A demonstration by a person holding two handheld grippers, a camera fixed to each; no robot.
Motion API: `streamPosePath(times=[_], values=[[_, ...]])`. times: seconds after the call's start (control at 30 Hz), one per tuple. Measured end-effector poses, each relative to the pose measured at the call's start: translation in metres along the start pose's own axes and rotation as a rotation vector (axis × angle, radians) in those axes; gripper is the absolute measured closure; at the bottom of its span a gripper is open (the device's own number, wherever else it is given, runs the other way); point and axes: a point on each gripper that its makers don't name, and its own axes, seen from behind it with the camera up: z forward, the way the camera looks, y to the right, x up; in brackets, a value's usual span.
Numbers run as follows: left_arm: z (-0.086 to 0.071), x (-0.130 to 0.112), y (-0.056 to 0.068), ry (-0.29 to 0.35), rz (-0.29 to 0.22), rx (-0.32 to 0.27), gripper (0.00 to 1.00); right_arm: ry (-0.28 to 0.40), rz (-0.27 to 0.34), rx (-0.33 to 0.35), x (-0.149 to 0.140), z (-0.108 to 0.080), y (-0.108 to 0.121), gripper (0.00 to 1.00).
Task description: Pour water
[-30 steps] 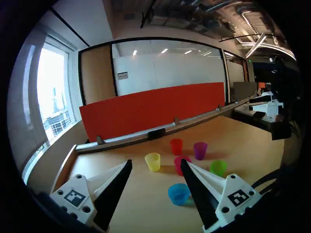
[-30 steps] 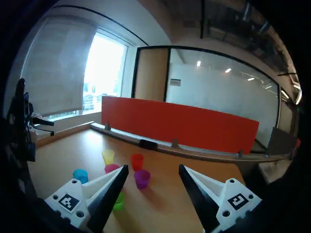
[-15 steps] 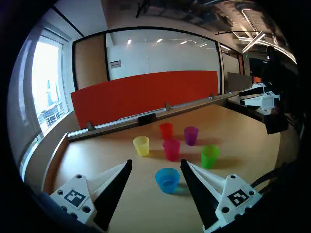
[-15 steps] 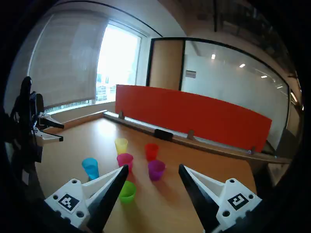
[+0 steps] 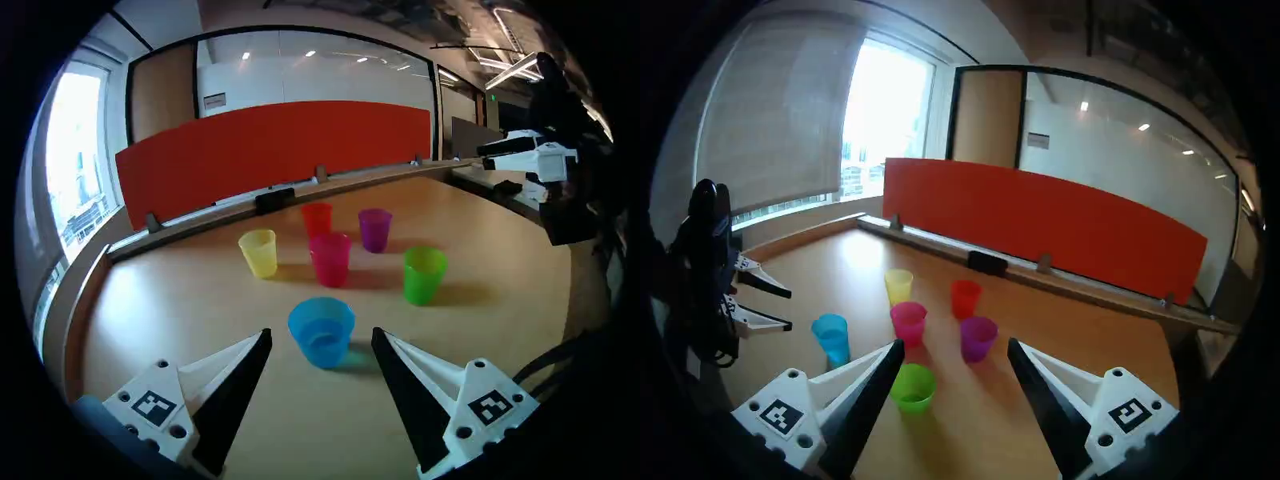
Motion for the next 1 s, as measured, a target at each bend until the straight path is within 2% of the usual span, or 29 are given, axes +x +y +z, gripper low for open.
streamPosePath(times=[0.3,0.5,0.7,1.0], values=[[0.029,-0.036,-0.003,-0.077,-0.012,-0.021,0.08,-0.038,0.005,-0.012,-0.016,0.006,0.002,0.00],[0.046,-0.051,-0.003,-0.122,-0.013,-0.036,0.08,-0.053,0.009,-0.018,-0.023,0.009,0.004,0.00],[0.060,-0.057,-0.004,-0.139,-0.008,-0.042,0.08,-0.062,0.006,-0.021,-0.028,0.010,0.006,0.00],[0.078,-0.056,0.000,-0.135,-0.011,-0.057,0.07,-0.076,0.001,-0.024,-0.036,0.011,0.009,0.00]])
